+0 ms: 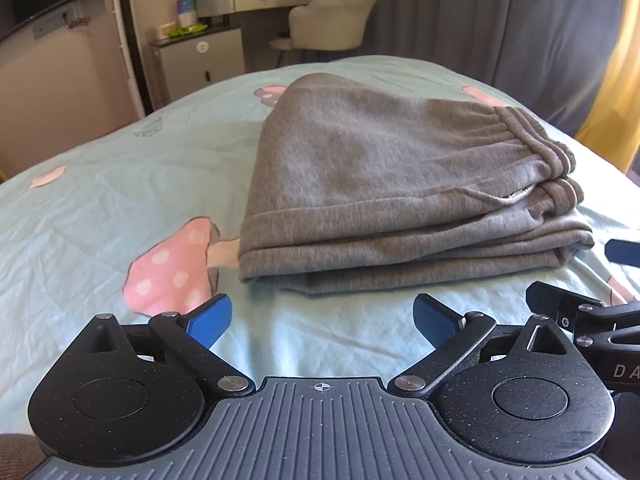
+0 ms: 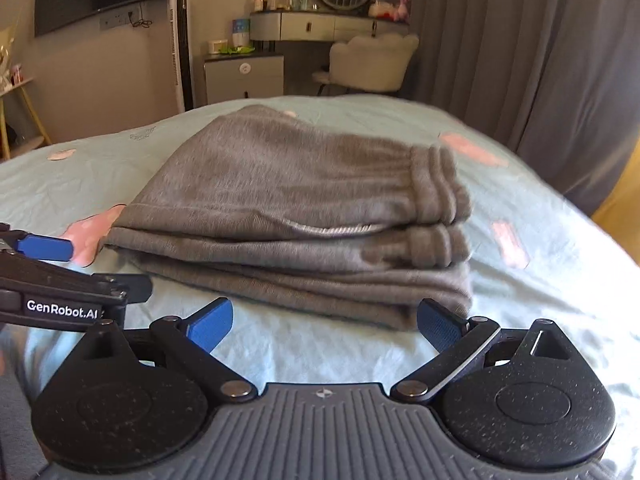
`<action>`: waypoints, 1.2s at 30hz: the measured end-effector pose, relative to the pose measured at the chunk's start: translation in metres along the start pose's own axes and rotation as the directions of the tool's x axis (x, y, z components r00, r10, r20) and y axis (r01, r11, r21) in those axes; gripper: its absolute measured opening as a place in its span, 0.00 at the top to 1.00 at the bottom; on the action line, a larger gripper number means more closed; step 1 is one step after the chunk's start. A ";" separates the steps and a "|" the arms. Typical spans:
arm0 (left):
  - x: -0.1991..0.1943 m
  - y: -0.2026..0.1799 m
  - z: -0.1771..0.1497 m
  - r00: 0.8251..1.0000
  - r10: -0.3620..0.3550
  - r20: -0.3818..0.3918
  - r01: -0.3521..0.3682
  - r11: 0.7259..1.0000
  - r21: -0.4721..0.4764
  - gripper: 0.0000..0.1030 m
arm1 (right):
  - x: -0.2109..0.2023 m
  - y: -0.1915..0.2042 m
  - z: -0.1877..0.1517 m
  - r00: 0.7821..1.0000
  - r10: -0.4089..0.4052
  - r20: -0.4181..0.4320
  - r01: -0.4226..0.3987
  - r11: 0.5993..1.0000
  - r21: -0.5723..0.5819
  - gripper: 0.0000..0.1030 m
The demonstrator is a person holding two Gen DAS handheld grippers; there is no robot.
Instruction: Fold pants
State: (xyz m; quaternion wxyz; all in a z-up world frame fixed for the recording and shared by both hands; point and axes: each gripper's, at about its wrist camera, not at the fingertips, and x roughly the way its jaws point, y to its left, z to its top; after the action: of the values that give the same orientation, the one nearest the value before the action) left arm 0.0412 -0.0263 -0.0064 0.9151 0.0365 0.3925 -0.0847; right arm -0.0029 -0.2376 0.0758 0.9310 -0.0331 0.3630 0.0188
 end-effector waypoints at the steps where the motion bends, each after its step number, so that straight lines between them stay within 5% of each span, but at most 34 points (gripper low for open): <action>1: 0.001 -0.001 0.000 1.000 0.002 0.002 -0.002 1.000 0.004 0.03 | 0.001 -0.001 0.000 1.000 -0.006 -0.003 0.006 1.000 0.009 0.04; 36: 0.008 0.000 -0.004 1.000 0.005 -0.026 -0.005 1.000 0.024 0.03 | 0.005 -0.007 -0.004 0.999 -0.038 -0.023 0.039 0.997 0.062 0.04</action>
State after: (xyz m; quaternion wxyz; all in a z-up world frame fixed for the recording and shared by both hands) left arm 0.0435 -0.0270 -0.0152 0.9097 0.0497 0.4031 -0.0867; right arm -0.0011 -0.2447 0.0700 0.9278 -0.0114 0.3727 -0.0109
